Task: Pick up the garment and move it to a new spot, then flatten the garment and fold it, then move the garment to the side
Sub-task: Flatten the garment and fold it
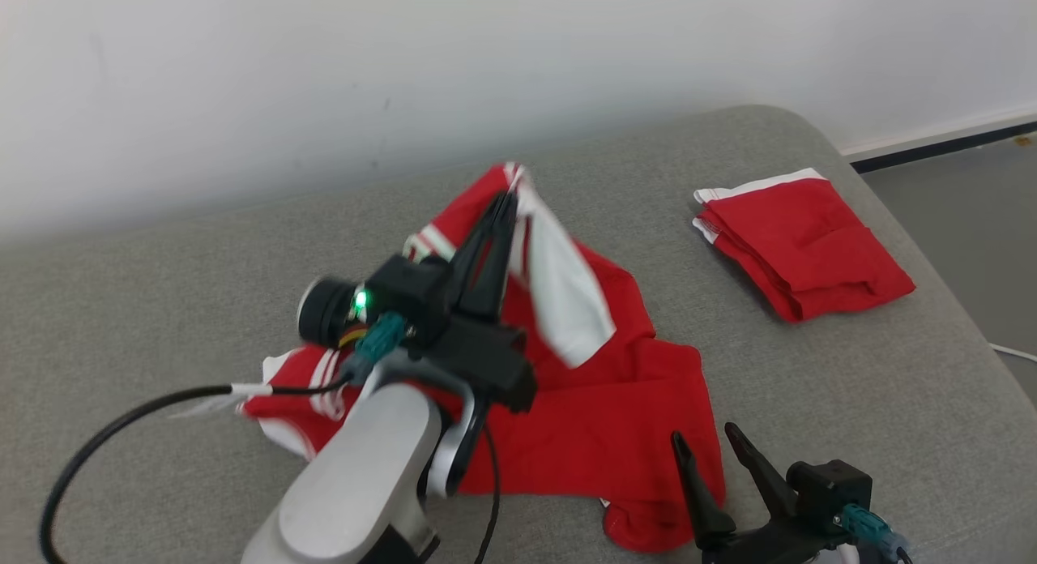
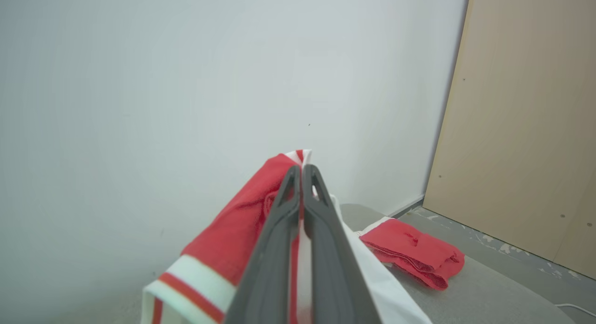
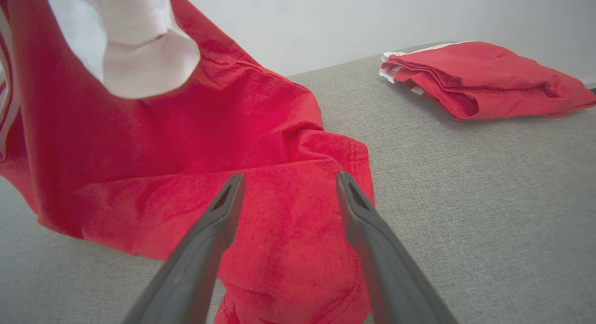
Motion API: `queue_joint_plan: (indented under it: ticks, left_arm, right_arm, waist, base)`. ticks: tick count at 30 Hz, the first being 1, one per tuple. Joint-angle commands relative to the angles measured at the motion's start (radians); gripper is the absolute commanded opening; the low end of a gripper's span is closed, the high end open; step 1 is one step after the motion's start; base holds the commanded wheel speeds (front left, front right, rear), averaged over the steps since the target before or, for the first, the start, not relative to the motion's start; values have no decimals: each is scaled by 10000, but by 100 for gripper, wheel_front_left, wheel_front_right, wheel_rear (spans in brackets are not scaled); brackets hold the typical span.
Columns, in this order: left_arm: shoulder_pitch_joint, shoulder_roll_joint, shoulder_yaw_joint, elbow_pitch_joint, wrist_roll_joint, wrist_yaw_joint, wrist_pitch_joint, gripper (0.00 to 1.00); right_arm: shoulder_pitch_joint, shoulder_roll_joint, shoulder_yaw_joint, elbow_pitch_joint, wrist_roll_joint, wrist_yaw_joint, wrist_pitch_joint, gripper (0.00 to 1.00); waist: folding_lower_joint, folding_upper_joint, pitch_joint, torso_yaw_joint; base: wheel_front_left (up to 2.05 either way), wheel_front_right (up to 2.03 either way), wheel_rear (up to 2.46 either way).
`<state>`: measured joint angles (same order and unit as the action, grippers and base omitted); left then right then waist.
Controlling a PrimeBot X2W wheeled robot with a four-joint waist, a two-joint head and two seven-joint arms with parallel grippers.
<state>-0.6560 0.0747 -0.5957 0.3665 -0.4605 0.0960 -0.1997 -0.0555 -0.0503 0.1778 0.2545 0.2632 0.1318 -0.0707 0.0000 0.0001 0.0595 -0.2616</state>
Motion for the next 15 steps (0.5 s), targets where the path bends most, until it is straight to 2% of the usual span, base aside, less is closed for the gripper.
queue_joint_plan:
  ticks: [1, 4, 8, 12, 15]
  left_arm:
    - [-249, -44, -37, -180, 112, -55, 29, 0]
    - [-576, -80, -23, -651, -49, -1, 230, 0]
    - [-39, -28, 162, -1300, -579, 139, 576, 0]
    - [737, 433, 509, -2288, -853, 428, 771, 0]
    - [1526, 979, 855, -3213, -920, 822, 861, 0]
  right_arm:
    - [4, -1, 31, 44, 81, -25, -50, 100]
    - [22, -1, 36, 85, 116, -25, -97, 100]
    - [129, -1, -138, 97, 71, -25, -120, 100]
    - [214, 1, -374, 66, -85, -25, -134, 100]
    - [310, 1, -406, 11, -158, -25, -54, 100]
  waist:
    - [0, -1, -36, -87]
    - [0, -1, -84, -229]
    - [0, -1, -103, -261]
    - [0, -1, -134, 10]
    - [0, -1, -213, 326]
  base:
    - [0, 0, 0]
    - [0, 0, 0]
    - [0, 0, 0]
    - [0, 0, 0]
    - [0, 0, 0]
